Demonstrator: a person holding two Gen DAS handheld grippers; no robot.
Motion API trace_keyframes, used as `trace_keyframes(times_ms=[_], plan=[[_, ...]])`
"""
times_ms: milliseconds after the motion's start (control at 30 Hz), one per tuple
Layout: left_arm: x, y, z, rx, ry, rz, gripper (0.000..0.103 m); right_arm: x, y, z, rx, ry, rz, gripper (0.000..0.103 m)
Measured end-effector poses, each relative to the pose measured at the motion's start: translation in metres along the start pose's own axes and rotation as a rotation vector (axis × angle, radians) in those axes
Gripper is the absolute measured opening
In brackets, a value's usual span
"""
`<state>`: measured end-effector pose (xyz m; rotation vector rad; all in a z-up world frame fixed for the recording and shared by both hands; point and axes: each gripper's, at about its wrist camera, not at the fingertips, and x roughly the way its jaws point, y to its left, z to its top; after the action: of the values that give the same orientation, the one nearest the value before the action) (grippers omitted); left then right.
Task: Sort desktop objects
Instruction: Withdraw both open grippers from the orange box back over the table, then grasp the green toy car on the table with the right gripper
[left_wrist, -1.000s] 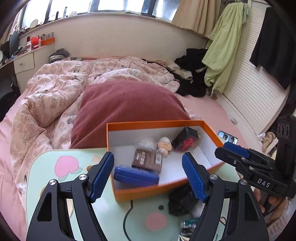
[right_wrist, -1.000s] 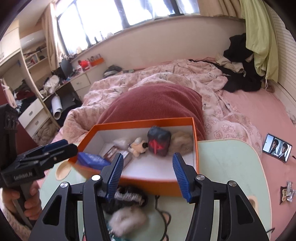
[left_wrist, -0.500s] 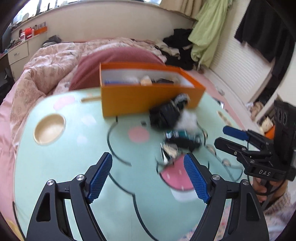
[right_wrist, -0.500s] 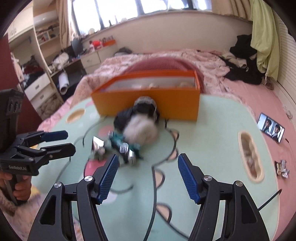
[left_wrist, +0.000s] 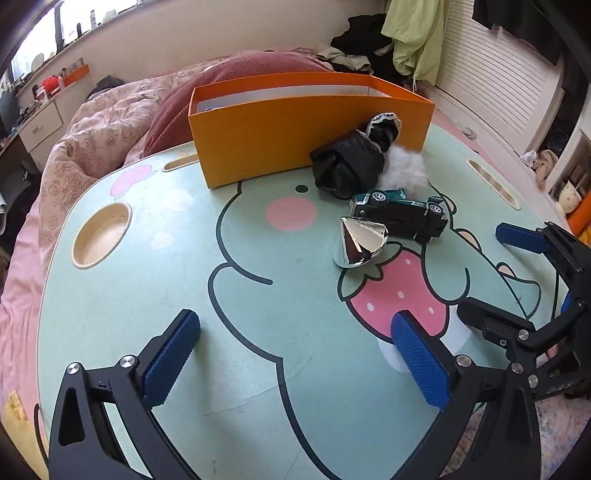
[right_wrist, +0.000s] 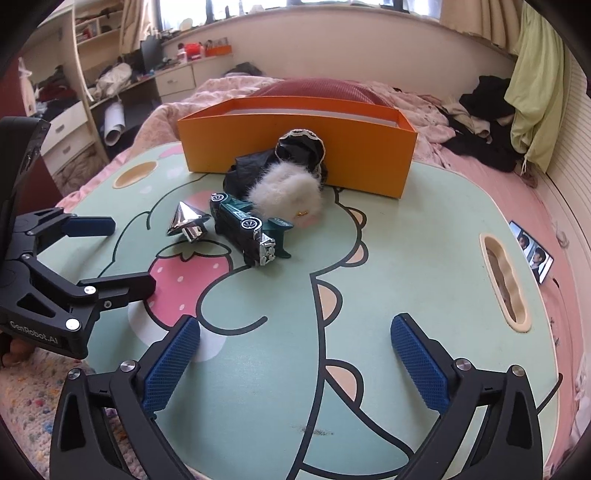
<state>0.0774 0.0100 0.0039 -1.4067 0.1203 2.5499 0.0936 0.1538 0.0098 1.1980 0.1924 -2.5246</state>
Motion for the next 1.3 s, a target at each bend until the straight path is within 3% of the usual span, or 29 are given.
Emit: trace_keyframes(times_ms=[600, 633, 700, 800, 933, 1067, 1133, 1200, 1300], plan=[[0.001, -0.001, 0.0, -0.003, -0.001, -0.001, 0.103, -0.003, 0.003, -0.004, -0.019, -0.024, 0.053, 0.101], [0.001, 0.0, 0.0, -0.004, -0.001, -0.003, 0.103, -0.004, 0.002, -0.003, -0.014, -0.026, 0.06, 0.098], [0.0, 0.0, 0.001, -0.004, -0.001, -0.003, 0.103, -0.006, 0.0, 0.002, -0.002, -0.034, 0.091, 0.082], [0.001, 0.0, 0.0, -0.006, -0.002, -0.004, 0.103, -0.009, 0.0, 0.018, -0.018, -0.061, 0.084, 0.074], [0.001, 0.0, 0.0, -0.005, -0.001, -0.004, 0.103, -0.007, 0.013, 0.042, -0.106, -0.103, 0.065, 0.07], [0.0, 0.0, 0.0, -0.005, -0.001, -0.004, 0.103, 0.008, 0.021, 0.057, -0.148, -0.06, 0.133, 0.067], [0.0, 0.0, 0.0, -0.005, -0.001, -0.004, 0.103, 0.015, 0.023, 0.058, -0.155, -0.032, 0.182, 0.056], [0.001, 0.0, 0.0, -0.005, -0.001, -0.004, 0.103, 0.024, 0.027, 0.056, -0.164, 0.014, 0.219, 0.026], [0.0, 0.0, 0.001, -0.005, -0.002, -0.004, 0.103, 0.02, 0.032, 0.047, -0.169, 0.017, 0.253, 0.025]])
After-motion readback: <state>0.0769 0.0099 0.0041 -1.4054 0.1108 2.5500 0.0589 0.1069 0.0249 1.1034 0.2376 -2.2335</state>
